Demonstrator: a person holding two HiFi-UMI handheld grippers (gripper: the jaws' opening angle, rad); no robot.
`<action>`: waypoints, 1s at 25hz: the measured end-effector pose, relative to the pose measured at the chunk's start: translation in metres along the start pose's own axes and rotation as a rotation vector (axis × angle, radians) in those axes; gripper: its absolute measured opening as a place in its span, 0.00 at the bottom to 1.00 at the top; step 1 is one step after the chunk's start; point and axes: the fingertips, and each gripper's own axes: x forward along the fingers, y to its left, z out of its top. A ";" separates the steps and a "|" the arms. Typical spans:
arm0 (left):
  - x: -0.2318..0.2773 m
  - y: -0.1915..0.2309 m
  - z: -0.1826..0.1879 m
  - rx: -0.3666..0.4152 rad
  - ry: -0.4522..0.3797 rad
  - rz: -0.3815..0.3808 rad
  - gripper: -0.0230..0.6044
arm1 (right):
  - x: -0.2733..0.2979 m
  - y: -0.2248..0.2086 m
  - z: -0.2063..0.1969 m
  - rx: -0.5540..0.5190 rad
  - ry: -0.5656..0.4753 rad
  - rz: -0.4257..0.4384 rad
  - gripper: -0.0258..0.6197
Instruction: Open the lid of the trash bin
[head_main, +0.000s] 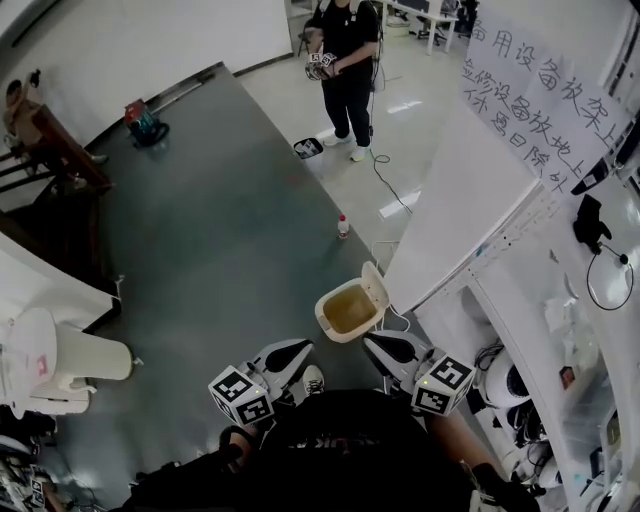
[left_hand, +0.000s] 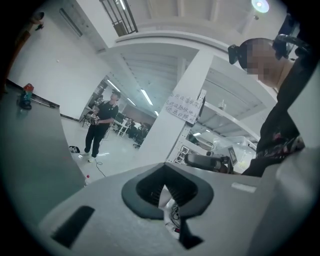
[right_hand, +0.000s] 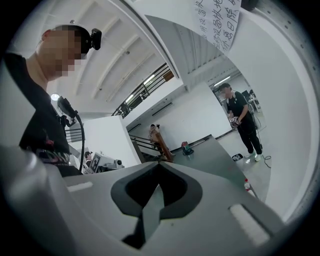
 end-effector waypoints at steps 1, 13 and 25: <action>0.003 -0.001 0.001 -0.007 0.001 -0.009 0.04 | -0.002 0.000 -0.001 0.000 0.001 -0.002 0.05; 0.026 -0.019 -0.004 -0.014 0.030 -0.088 0.04 | -0.026 -0.003 -0.009 0.006 -0.007 -0.052 0.05; 0.019 -0.027 -0.003 0.004 0.023 -0.099 0.04 | -0.020 0.008 -0.010 -0.005 -0.005 -0.035 0.05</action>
